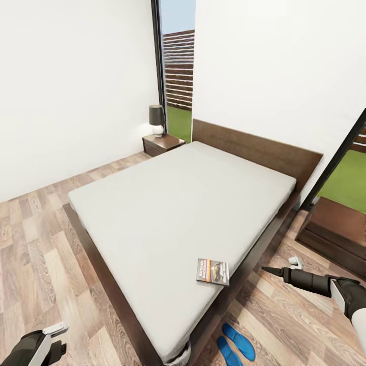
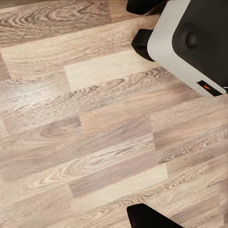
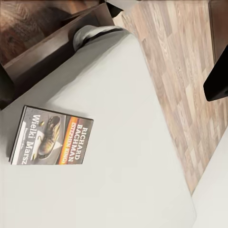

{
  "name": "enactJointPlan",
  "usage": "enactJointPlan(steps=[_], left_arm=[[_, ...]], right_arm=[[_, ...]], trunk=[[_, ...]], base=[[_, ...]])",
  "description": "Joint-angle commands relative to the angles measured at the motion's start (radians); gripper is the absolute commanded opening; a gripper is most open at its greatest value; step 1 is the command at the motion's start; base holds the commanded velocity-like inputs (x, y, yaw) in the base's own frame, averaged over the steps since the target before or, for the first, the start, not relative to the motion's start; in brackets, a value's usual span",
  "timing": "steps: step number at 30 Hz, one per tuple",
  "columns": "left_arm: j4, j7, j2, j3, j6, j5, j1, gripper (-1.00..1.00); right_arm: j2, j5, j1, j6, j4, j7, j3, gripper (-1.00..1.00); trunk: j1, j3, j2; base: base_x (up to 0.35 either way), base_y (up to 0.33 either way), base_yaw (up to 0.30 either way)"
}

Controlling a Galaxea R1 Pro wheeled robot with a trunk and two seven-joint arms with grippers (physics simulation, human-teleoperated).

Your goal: In the bedroom, move the book from the bed onto either nightstand, and place the two sandals side by side next to the bed.

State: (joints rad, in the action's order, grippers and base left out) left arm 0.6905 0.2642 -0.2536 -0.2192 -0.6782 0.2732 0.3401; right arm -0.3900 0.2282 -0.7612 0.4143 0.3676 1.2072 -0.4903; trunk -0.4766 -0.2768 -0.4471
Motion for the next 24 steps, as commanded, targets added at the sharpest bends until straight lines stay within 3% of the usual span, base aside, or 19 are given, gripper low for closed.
enactJointPlan(steps=[1, 24], left_arm=[[0.002, 0.007, 0.000, 0.001, -0.003, 0.011, 0.000, 1.00], [0.001, 0.007, 0.003, 0.004, 0.000, 0.011, 0.000, 1.00]], right_arm=[[0.001, 0.008, -0.001, 0.009, 0.001, 0.006, -0.009, 1.00], [0.000, 0.008, -0.001, 0.009, 0.001, 0.009, -0.009, 1.00]], trunk=[[0.000, -0.003, -0.002], [0.000, -0.041, -0.002]], base=[[-0.074, 0.000, 0.000], [-0.015, 0.000, 0.000]])
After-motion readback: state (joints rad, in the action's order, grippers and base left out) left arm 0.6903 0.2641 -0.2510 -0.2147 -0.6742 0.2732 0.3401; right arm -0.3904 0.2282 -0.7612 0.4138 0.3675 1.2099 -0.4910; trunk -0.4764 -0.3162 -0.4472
